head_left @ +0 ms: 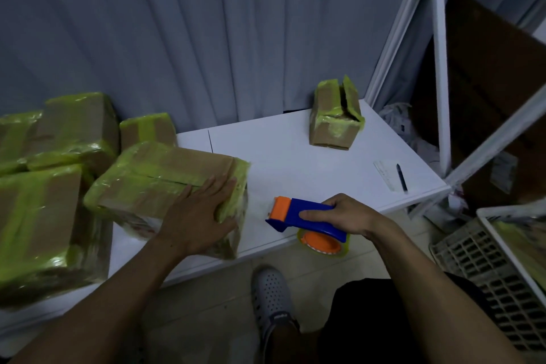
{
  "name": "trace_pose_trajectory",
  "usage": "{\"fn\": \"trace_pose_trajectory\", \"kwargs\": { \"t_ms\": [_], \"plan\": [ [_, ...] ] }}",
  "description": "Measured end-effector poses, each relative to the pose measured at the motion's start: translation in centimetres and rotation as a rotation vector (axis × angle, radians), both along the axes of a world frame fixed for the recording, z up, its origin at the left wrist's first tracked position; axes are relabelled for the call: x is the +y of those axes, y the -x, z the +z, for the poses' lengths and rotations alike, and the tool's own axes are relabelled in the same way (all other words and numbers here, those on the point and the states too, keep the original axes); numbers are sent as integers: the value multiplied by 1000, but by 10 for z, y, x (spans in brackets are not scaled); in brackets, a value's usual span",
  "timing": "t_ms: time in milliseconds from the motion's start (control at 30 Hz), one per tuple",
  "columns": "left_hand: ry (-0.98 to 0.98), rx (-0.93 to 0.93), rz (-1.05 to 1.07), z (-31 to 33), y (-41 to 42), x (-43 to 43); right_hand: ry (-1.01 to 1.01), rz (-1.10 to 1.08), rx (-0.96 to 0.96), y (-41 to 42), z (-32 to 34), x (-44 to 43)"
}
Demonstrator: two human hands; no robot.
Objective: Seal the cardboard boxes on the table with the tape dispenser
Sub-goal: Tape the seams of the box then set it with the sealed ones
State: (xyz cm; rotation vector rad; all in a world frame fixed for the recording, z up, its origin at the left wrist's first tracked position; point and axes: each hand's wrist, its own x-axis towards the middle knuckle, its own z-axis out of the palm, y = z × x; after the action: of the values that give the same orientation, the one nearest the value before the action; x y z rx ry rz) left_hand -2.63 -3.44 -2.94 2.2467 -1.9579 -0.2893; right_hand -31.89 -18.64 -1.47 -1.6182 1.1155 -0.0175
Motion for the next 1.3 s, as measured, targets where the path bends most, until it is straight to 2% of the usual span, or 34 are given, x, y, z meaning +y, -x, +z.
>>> {"fn": "trace_pose_trajectory", "kwargs": {
  "t_ms": [200, 367, 700, 833, 900, 1067, 1300],
  "plan": [
    [73, 192, 304, 10, 30, -18, 32, 64, 72, -22, -18, -5],
    [150, 329, 457, 12, 42, -20, 97, 132, 111, -50, -25, -13],
    [179, 363, 462, -2, 32, -19, 161, 240, 156, -87, -30, -28],
    [60, 214, 363, 8, 35, -16, 179, 233, 143, -91, -28, -27],
    [29, 235, 387, 10, 35, -17, 194, 212, 143, -93, -26, -24],
    [41, 363, 464, 13, 39, -23, 386, 228, 252, -102, -12, -18],
    [83, 440, 394, 8, 27, -18, 653, 245, 439, -104, -1, 3]
  ]
}}
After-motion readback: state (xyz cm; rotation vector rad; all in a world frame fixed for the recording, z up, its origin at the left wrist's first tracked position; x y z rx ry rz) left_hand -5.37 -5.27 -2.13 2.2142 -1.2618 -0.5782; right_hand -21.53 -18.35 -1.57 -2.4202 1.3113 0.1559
